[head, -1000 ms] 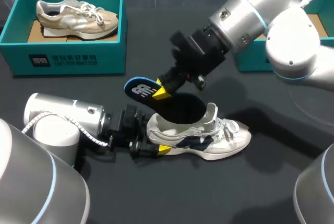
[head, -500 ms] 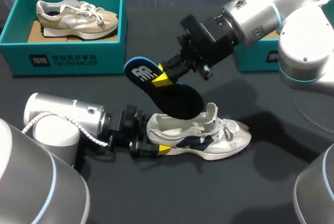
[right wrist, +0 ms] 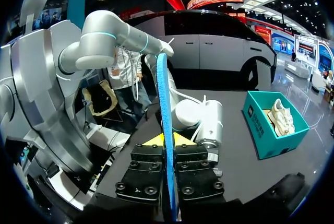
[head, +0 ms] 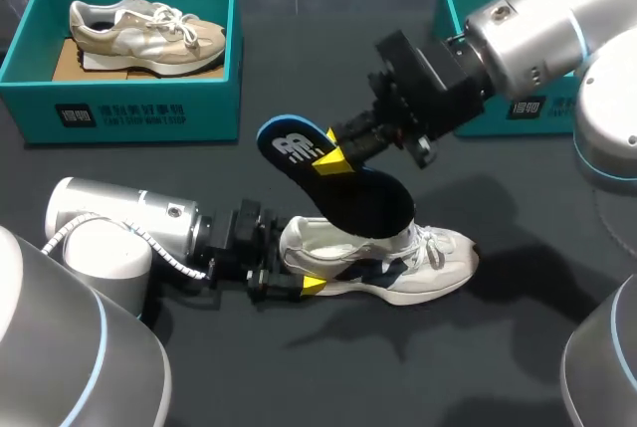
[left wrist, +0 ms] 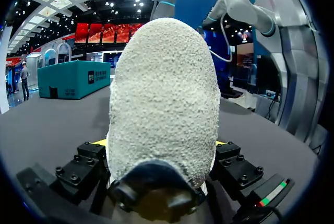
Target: Take the shoe out of the shoebox, open the shoe tongue, remove and reinsert the insole, then place the shoe into the shoebox
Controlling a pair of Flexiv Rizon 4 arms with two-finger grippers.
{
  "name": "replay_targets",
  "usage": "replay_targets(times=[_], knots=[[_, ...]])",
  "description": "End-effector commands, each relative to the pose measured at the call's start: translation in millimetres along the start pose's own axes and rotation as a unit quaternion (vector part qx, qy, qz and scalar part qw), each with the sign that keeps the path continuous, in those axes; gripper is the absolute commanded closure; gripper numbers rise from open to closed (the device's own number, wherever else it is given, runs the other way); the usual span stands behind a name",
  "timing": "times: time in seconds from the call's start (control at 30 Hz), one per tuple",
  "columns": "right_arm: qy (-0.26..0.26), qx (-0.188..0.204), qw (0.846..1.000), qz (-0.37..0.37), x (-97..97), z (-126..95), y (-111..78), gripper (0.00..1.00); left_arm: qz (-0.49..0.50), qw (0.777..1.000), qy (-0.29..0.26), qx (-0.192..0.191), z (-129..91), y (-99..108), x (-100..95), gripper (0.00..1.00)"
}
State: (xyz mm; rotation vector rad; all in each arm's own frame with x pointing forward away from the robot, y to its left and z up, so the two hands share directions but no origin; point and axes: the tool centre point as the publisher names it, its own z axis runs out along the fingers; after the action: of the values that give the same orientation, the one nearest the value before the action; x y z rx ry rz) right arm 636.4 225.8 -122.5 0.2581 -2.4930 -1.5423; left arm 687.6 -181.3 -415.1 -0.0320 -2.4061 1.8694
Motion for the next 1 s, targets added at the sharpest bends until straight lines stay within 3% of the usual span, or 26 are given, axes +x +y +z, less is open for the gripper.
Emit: replay_targets(times=[0.03,0.27,0.9,1.0], knots=[[0.000,-0.012,1.000,0.009,7.1,-4.3,4.9,1.00,0.000,1.000,0.000,0.000,0.9,1.9,-1.6,1.00],[-0.014,-0.063,0.996,0.069,49.3,-25.7,20.2,1.00,0.000,1.000,0.000,0.000,0.9,1.9,-1.6,1.00],[-0.014,-0.063,0.996,0.069,49.3,-25.7,20.2,1.00,0.000,1.000,0.000,0.000,0.9,1.9,-1.6,1.00],[-0.019,-0.080,0.994,0.073,53.8,-23.2,19.9,1.00,0.000,1.000,0.000,0.000,0.9,1.9,-1.6,1.00]])
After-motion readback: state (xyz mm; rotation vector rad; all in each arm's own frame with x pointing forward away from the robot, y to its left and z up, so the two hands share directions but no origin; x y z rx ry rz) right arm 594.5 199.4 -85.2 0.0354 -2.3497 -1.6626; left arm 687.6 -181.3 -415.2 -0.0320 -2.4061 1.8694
